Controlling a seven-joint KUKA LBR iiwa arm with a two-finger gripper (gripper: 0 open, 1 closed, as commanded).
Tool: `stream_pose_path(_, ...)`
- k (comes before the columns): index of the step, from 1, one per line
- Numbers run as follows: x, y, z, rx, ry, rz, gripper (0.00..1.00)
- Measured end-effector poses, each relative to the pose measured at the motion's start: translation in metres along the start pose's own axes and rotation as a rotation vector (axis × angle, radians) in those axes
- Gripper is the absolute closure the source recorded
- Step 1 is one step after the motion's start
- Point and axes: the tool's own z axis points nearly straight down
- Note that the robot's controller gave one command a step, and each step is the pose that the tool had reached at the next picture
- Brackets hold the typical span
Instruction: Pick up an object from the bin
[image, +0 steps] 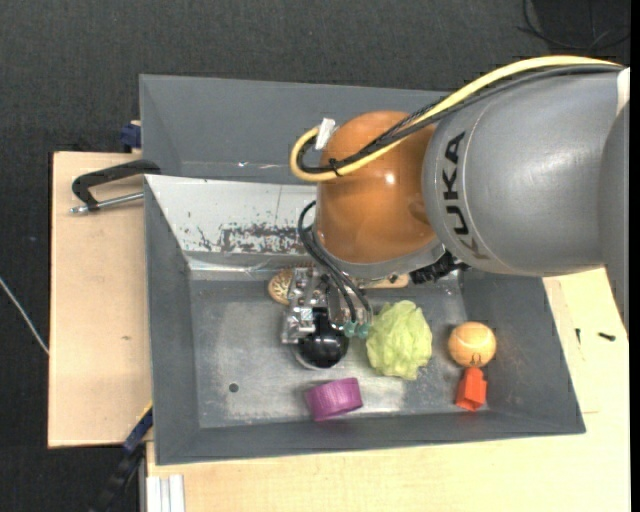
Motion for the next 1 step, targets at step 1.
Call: stream_pose_path(1,0.0119,0.0056,-0.0677,0.000,-0.003,-0.023,1.00)
